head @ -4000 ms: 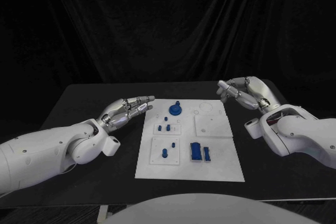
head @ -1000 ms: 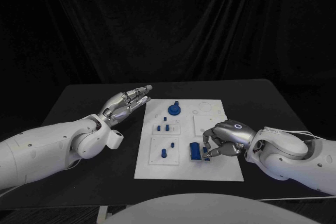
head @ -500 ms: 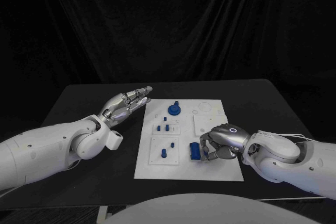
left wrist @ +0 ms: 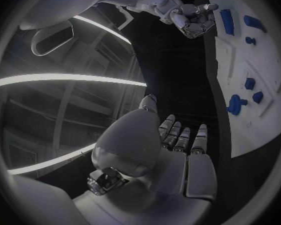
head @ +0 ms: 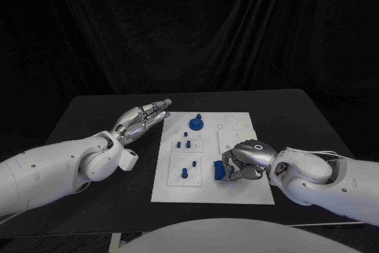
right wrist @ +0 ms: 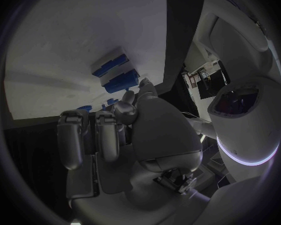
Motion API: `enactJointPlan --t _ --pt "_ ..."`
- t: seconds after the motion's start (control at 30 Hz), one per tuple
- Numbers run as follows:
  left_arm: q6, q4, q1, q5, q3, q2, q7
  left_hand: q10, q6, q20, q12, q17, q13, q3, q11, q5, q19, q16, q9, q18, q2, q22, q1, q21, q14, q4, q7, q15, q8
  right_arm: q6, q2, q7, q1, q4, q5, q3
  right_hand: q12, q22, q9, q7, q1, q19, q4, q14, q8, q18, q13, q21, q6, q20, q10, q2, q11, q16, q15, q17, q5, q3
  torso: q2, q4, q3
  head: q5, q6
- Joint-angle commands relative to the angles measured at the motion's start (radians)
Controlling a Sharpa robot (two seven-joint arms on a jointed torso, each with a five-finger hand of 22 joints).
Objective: Assemble the parts on the task board
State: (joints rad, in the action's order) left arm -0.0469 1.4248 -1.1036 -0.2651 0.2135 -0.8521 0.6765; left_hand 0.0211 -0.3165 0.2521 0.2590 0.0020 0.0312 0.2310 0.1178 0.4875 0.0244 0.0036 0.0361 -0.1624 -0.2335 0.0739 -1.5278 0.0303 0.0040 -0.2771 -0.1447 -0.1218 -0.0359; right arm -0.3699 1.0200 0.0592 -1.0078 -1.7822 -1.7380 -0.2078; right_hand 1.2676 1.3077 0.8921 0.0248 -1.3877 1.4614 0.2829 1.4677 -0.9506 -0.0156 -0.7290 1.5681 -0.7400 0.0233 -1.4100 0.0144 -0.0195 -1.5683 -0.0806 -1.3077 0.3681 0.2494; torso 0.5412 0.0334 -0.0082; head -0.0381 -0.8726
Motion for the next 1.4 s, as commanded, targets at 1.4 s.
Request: enactJointPlan --t 1.4 --pt "-0.027 -0.001 0.009 0.01 -0.001 -0.001 0.083 0.003 -0.024 0.011 0.017 0.001 0.003 -0.023 0.021 0.019 -0.001 0.005 0.003 -0.019 0.003 0.004 -0.035 -0.003 -0.002 0.012 -0.021 -0.014 -0.006 -0.368 0.06 -0.23 -0.006 -0.034 0.228 0.001 0.303 0.181 0.093 0.006 0.346 -0.02 0.017 0.103 0.157 -0.029 -0.842 -0.13 -0.056 0.012 -0.161 0.172 0.051 -0.002 0.002 -0.263 -0.314 -0.028 -0.001 -0.0009 -0.0001 0.014 0.0"
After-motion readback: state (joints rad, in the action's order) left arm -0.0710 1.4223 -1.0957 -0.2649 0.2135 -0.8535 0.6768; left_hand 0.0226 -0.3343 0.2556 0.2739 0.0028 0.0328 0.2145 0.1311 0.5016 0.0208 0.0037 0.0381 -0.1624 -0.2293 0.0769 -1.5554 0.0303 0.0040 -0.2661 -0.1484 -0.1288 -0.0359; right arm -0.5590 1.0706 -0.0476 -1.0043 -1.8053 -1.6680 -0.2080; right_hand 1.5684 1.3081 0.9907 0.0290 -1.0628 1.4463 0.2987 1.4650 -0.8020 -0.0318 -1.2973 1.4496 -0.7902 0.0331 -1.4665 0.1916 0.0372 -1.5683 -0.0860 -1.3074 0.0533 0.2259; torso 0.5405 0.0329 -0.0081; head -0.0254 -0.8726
